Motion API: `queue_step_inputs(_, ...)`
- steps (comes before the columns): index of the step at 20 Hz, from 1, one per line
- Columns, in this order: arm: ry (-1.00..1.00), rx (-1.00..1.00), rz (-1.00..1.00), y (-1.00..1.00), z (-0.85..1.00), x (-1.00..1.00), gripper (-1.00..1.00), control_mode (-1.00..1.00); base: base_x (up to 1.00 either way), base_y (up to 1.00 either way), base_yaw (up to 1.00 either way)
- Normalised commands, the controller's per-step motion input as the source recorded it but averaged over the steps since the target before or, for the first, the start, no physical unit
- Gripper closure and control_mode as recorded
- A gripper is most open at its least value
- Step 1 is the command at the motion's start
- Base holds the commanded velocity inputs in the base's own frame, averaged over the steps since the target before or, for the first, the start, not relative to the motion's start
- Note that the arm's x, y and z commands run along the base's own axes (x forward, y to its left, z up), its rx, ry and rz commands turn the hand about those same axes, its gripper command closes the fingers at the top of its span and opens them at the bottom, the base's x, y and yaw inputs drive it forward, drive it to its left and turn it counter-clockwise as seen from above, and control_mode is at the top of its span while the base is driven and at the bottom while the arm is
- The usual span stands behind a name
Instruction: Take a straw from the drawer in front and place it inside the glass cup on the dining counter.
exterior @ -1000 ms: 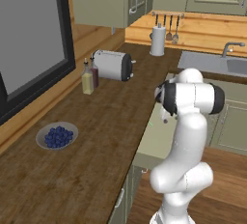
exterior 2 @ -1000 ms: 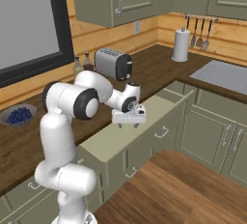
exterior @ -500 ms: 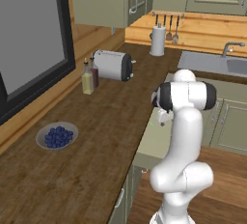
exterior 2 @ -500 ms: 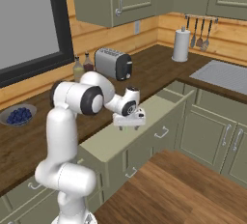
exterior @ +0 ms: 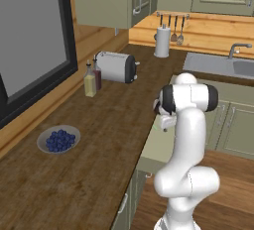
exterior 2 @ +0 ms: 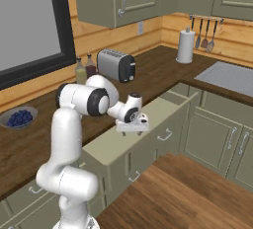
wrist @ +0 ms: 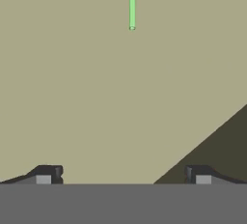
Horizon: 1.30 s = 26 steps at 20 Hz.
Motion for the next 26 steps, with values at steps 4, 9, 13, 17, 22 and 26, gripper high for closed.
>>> queue_step_inputs(4, 0.0, 0.0, 0.01, -0.13, -0.5, 0.06, -1.0, -1.0, 0.0, 0.0, 0.0)
queue_step_inputs(9, 0.0, 0.0, 0.0, -0.3, -0.46, -0.01, -1.0, -1.0, 0.0, 0.0, 0.0)
queue_step_inputs(13, 0.0, 0.0, 0.0, -0.56, -0.32, -0.28, -1.0, -1.0, 0.0, 0.0, 0.0)
queue_step_inputs(17, 0.0, 0.02, 0.0, -0.66, -0.25, -0.34, -1.0, -1.0, 0.0, 0.0, 0.0)
queue_step_inputs(22, 0.0, 0.02, 0.0, -0.74, -0.14, -0.34, -1.0, -1.0, 0.0, 0.0, 0.0)
queue_step_inputs(26, 0.0, 0.0, 0.0, -0.82, -0.02, -0.35, -1.0, -1.0, 0.0, 0.0, 0.0)
